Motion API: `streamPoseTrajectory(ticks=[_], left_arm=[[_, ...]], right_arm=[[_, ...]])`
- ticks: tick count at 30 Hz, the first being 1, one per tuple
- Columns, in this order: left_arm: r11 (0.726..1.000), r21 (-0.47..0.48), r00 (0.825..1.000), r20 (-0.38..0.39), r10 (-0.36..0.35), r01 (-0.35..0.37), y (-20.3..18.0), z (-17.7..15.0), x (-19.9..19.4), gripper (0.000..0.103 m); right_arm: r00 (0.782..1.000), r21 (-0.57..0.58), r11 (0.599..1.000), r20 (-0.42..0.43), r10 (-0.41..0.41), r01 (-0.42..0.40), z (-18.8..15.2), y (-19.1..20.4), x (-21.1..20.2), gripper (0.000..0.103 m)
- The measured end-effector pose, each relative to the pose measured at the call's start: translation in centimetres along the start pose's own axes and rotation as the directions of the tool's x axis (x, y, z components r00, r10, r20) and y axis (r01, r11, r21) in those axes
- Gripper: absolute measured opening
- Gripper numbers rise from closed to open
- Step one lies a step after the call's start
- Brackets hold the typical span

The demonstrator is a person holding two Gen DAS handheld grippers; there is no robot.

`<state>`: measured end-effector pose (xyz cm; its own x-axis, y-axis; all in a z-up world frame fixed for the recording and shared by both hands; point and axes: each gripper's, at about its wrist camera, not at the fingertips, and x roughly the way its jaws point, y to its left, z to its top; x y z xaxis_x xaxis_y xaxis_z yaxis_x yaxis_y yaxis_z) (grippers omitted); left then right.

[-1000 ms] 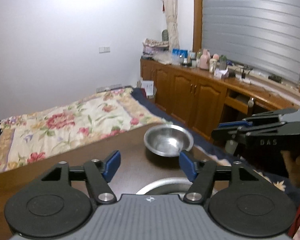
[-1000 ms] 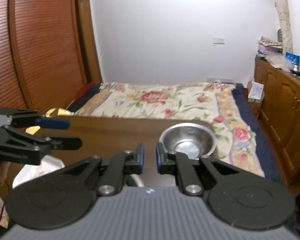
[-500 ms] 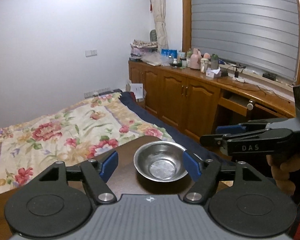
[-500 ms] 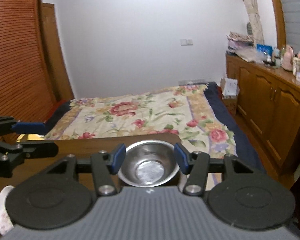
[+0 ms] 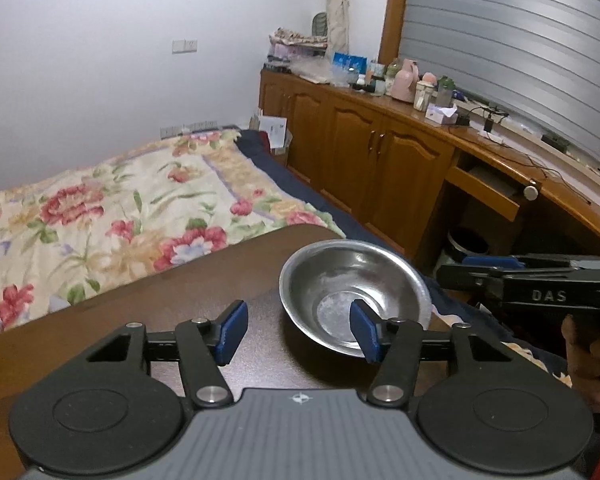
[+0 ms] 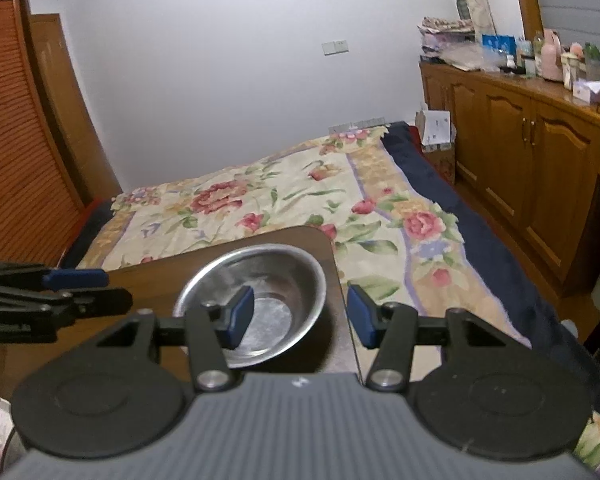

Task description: Organize plates and bowls

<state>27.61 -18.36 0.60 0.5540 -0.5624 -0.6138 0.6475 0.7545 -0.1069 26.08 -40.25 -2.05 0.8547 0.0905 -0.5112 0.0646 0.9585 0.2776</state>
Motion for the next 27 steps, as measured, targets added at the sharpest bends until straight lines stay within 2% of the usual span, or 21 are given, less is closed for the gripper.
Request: streamPoseTrajectory(ticks=[6,14,18,19,20,21,24,25,27], left_arm=[[0.999,-0.039,0.998,-0.067,0.001,-0.003,0.1,0.0,2.2,0.057],[0.998,-0.068,0.994,-0.111,0.003,-0.011,0.0,0.2,4.5,0.051],[0.997,-0.075,0.992,-0.122,0.013,-0.022,0.1,0.4,5.3,0.048],[0.997,-0.065,0.992,-0.121,0.025,-0.033,0.0,0.3,5.4,0.044],[0.997,-0.059,0.991,-0.131,0.037,-0.045,0.0,0.3,5.7,0.036],[0.997,-0.064,0.989,-0.144,0.034,-0.044,0.0,0.2,5.9,0.033],[0.996,-0.085,0.988,-0.152,0.018,-0.032,0.2,0.4,6.0,0.024],[0.996,-0.084,0.988,-0.154,0.02,-0.034,0.2,0.5,6.0,0.022],[0.996,-0.078,0.987,-0.161,0.023,-0.036,0.3,0.5,6.0,0.019]], right_arm=[[0.999,0.044,0.999,-0.037,0.004,-0.002,-0.3,-0.9,1.4,0.052],[0.996,0.112,0.993,-0.075,0.049,-0.04,-0.9,-1.9,2.4,0.049],[0.995,0.108,0.993,-0.085,0.051,-0.042,-0.9,-1.8,2.9,0.042],[0.995,0.107,0.993,-0.087,0.054,-0.044,-0.9,-1.7,3.0,0.038],[0.994,0.111,0.993,-0.087,0.06,-0.05,-0.9,-1.7,3.0,0.037],[0.993,0.116,0.991,-0.089,0.075,-0.064,-1.1,-1.7,3.0,0.03],[0.991,0.122,0.989,-0.094,0.093,-0.081,-1.3,-1.7,3.0,0.025],[0.99,0.127,0.988,-0.095,0.101,-0.088,-1.4,-1.6,3.0,0.021],[0.989,0.136,0.986,-0.097,0.114,-0.1,-1.3,-1.6,3.1,0.02]])
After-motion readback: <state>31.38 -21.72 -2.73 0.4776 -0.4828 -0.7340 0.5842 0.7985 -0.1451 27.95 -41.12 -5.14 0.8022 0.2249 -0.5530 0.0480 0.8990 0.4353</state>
